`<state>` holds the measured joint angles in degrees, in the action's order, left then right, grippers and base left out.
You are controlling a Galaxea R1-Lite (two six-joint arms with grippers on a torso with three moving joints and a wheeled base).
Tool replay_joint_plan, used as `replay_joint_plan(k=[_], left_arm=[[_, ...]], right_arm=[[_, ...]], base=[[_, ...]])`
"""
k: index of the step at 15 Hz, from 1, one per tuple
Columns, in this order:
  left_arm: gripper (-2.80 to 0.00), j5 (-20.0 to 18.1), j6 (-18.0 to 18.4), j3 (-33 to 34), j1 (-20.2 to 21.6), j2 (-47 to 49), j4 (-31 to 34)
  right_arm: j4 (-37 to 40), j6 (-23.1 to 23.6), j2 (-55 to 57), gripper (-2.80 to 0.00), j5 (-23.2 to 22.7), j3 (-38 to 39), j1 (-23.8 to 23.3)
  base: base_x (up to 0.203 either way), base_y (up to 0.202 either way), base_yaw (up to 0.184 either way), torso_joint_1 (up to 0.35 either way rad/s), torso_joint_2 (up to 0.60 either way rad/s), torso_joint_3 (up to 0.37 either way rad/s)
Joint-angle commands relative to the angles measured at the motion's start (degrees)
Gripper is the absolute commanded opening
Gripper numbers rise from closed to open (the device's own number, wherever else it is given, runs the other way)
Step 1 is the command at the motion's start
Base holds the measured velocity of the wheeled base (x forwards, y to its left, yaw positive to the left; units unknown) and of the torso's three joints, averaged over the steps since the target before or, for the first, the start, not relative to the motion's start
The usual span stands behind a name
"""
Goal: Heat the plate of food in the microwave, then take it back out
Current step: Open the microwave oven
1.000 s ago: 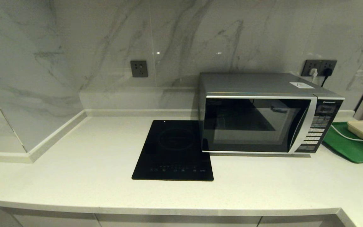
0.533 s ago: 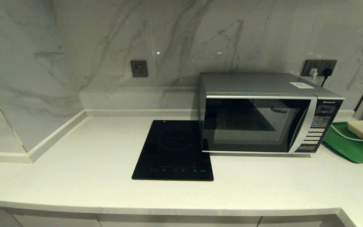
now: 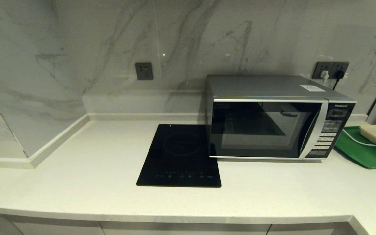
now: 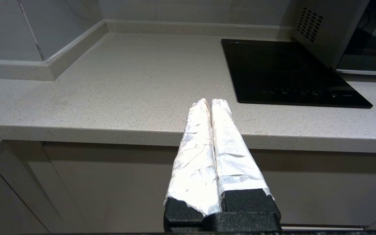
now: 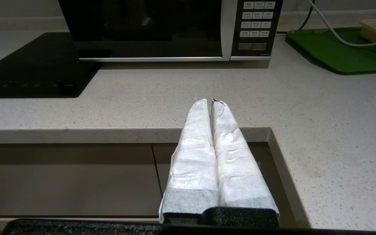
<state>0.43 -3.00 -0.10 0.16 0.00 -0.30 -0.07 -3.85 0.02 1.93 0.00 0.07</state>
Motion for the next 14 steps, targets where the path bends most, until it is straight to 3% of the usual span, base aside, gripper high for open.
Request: replay_joint_plan(k=[1,14], left_arm=[[-2.80,0.0,0.0,0.0,0.0,0.0,0.0],[-2.80,0.1,0.0,0.0,0.0,0.0,0.0]], right_arm=[[0.0,0.0,0.0,-2.80,0.0,0.0,0.0],[0.0,0.0,0.0,-2.80,0.0,0.0,0.0]], base=[[0.000,0.000,0.000,0.000,0.00,0.000],[0.000,0.000,0.000,0.000,0.00,0.000]])
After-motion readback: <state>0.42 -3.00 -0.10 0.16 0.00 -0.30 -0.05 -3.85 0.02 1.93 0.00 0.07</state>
